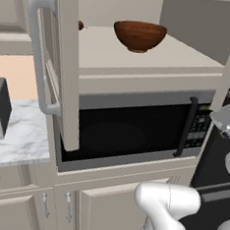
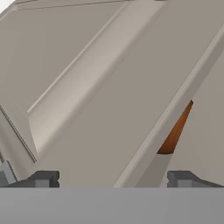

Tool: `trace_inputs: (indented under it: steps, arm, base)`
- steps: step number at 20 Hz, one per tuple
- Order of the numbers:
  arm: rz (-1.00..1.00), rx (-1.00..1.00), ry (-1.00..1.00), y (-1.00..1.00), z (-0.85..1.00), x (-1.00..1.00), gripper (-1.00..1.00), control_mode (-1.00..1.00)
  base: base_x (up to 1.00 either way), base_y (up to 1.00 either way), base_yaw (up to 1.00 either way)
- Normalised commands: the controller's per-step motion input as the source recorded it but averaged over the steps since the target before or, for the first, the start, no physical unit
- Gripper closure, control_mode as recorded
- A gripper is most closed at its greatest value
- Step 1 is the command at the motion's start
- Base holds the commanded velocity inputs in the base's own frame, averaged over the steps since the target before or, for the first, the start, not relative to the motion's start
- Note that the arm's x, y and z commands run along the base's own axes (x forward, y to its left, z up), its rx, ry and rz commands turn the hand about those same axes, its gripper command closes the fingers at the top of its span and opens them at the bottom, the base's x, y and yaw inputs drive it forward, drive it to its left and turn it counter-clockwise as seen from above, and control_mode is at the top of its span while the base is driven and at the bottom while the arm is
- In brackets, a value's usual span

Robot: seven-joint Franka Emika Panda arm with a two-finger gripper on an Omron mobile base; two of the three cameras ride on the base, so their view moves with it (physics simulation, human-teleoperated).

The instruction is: Pick the mug and place it in the sink. Pick the bowl and place it in the open cabinet and then close the cabinet.

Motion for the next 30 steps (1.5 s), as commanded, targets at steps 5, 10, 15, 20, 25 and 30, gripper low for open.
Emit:
trace_inputs:
  steps: [5, 10, 15, 20, 25, 30]
  arm:
    - [-0.02, -0.05, 0.00, 0.70, 0.00, 0.68, -1.00, -1.00]
    - [-0.19, -0.04, 0.08, 0.45, 0.00, 0.97, -1.00, -1.00]
    - [-0.29, 0.00, 0.21, 0.18, 0.02, 0.95, -1.00, -1.00]
    - [-0.29, 0.00, 0.35, 0.09, 0.45, 0.73, -1.00, -1.00]
    - [-0.29, 0.00, 0.57, 0.00, 0.99, 0.60, -1.00, -1.00]
    - [-0.24, 0.00, 0.71, 0.00, 0.88, 0.58, -1.00, -1.00]
  base:
    - [0.00, 0.00, 0.00]
    - [0.00, 0.00, 0.00]
    - [0.00, 0.00, 0.00]
    - [0.00, 0.00, 0.00]
    - [0.00, 0.00, 0.00]
    - [0.00, 0.00, 0.00]
